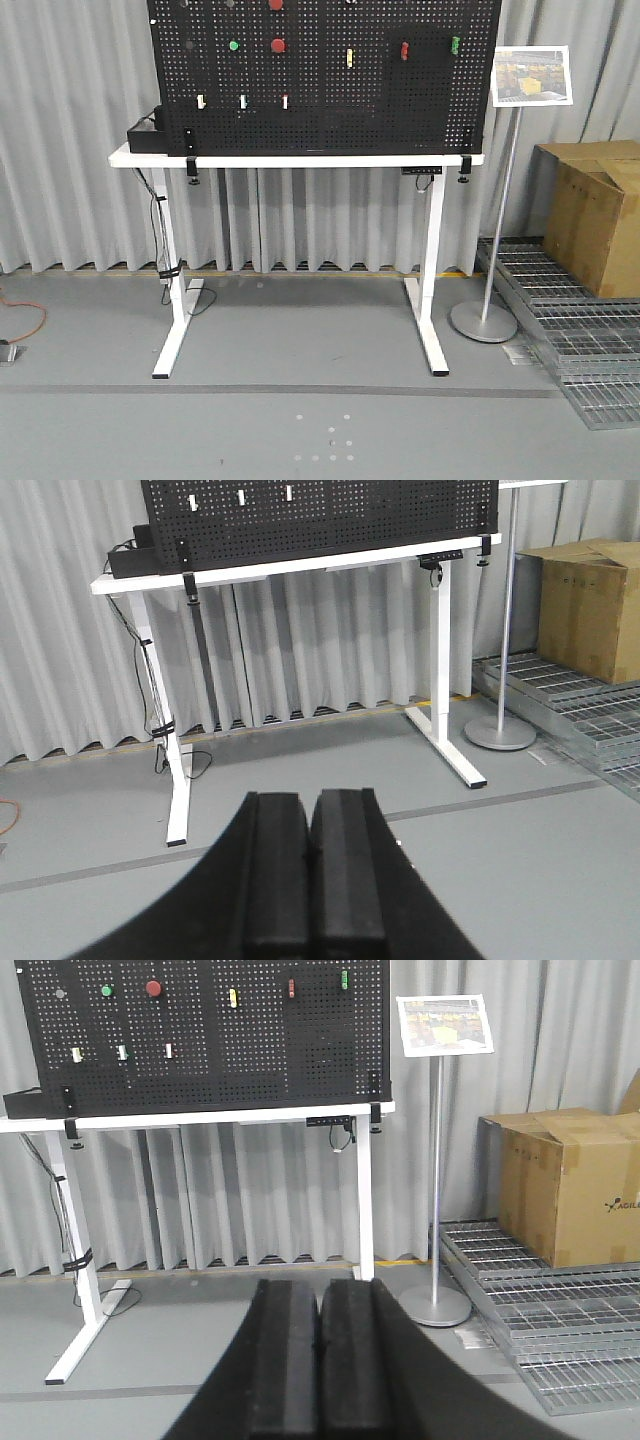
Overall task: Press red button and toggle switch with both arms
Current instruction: 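Drive the base forward up to the black pegboard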
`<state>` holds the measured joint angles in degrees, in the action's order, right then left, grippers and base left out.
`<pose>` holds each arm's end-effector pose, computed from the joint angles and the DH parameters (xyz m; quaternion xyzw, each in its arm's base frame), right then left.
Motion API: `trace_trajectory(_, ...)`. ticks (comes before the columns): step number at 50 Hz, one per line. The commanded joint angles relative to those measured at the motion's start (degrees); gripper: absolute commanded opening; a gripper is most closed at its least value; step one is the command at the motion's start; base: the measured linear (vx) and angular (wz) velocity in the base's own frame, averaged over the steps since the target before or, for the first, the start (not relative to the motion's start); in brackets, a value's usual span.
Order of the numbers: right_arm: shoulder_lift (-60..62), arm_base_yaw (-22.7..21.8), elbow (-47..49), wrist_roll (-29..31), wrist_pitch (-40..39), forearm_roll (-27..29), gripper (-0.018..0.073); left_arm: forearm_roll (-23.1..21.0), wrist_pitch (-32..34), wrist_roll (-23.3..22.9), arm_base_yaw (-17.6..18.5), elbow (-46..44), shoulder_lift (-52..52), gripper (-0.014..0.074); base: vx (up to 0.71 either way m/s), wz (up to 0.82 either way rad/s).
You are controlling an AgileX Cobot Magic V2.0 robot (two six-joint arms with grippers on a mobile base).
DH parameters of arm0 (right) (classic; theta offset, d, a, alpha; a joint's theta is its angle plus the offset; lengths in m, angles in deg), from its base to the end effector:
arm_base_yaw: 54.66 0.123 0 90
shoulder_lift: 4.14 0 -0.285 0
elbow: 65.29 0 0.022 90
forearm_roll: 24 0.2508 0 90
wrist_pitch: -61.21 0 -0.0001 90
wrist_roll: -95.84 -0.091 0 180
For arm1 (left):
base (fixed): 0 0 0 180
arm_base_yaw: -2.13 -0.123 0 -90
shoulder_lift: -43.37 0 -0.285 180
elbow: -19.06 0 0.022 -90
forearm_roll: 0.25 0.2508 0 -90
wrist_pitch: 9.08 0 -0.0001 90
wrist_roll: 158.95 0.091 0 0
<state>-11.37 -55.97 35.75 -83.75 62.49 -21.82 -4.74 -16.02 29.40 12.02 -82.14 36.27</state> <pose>0.0570 -0.0012 0.2014 0.0183 0.6911 0.0032 0.7225 0.0557 -0.0106 0.1935 0.0901 0.7187 -0.0395 0.6884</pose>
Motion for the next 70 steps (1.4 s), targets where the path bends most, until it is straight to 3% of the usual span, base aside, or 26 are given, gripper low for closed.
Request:
trace_trajectory(1,0.94,-0.38,-0.66,0.25,-4.69,-0.59,-0.0003,-0.22,4.61,-0.44,-0.07,1.97,0.3,0.0001,0.0,0.0)
trace_trajectory(42,0.94,-0.38,-0.66,0.25,-4.58,-0.59,-0.0003,-0.22,4.61,-0.44,-0.07,1.97,0.3,0.0001,0.01,0.0)
trace_trajectory(70,0.94,-0.38,-0.66,0.25,-4.71,-0.59,-0.0003,-0.22,4.61,-0.44,-0.07,1.97,0.3,0.0001,0.21,0.03)
